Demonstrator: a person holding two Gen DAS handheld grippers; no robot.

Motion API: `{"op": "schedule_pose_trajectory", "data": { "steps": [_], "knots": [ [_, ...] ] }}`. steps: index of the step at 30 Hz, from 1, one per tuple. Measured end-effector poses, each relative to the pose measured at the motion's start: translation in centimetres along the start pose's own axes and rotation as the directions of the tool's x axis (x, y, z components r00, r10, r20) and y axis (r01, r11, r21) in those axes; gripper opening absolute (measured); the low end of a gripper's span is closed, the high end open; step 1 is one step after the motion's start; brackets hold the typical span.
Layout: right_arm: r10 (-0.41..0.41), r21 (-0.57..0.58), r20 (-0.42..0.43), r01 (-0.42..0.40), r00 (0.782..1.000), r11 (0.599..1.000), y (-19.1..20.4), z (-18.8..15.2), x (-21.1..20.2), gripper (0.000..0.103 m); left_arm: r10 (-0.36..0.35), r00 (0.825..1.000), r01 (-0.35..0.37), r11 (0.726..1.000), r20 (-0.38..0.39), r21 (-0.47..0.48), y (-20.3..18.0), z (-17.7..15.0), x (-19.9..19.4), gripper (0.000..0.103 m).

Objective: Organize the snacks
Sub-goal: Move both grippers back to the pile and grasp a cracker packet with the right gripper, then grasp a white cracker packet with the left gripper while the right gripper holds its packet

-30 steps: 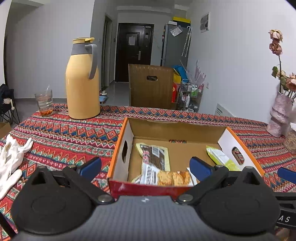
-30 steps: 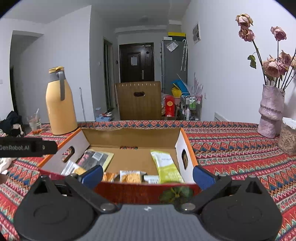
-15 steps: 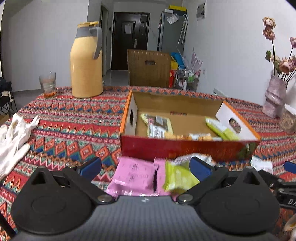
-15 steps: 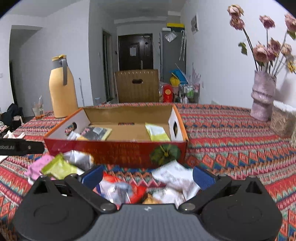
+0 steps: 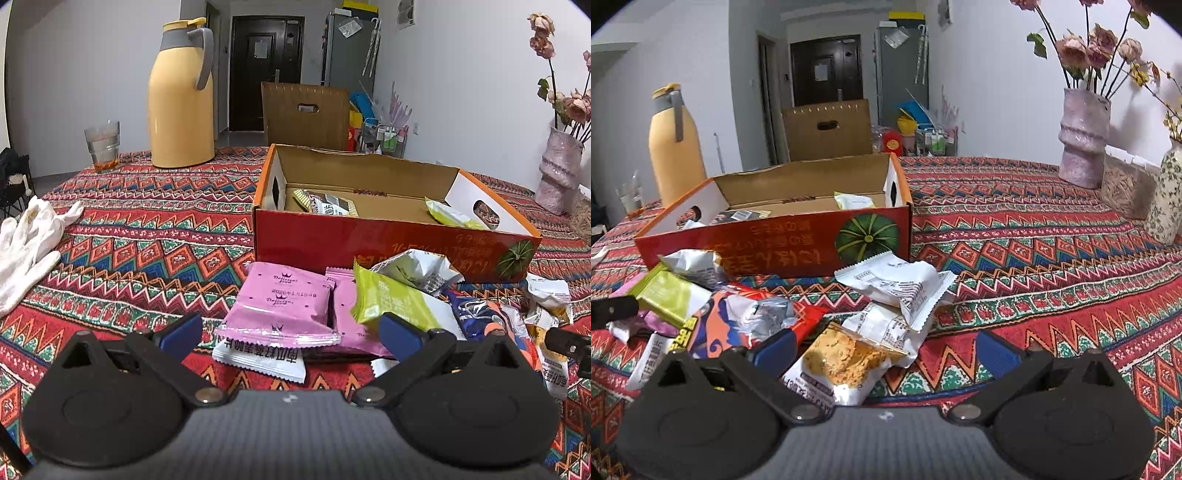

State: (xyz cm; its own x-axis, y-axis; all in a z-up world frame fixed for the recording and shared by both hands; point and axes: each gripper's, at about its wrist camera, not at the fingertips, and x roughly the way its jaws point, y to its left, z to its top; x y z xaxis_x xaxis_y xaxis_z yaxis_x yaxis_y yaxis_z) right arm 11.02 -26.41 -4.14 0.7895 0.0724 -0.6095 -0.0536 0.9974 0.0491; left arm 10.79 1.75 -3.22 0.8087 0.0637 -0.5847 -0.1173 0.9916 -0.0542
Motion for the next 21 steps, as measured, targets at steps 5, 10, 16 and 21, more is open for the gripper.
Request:
{"op": "schedule_pose_trajectory", "data": {
  "steps": [5, 10, 16, 21],
  "knots": [
    [-0.016, -0.004, -0.024, 0.016, 1.000, 1.000, 0.7, 0.2, 1.1, 0.092, -0.001, 1.000, 0.001, 1.000, -0.008, -0.018, 0.2, -0.1, 0.2, 0.103],
    [-0.024, -0.028, -0.049, 0.023, 0.999, 0.999, 1.1, -0.3, 1.6, 0.070, -0.003, 1.000, 0.002, 1.000, -0.016, -0.025, 0.4, -0.1, 0.3, 0.103],
    [-0.029, -0.044, -0.072, 0.026, 0.997, 0.999, 0.8, -1.2, 1.3, 0.056, -0.003, 1.000, 0.003, 1.000, -0.021, -0.029, 0.4, -0.1, 0.4, 0.103],
    [-0.005, -0.062, -0.054, 0.002, 0.999, 0.998, 1.0, -1.7, 0.7, 0.040, 0.003, 1.000, -0.004, 1.000, -0.023, -0.028, 0.4, -0.2, 0.4, 0.103]
  ]
}}
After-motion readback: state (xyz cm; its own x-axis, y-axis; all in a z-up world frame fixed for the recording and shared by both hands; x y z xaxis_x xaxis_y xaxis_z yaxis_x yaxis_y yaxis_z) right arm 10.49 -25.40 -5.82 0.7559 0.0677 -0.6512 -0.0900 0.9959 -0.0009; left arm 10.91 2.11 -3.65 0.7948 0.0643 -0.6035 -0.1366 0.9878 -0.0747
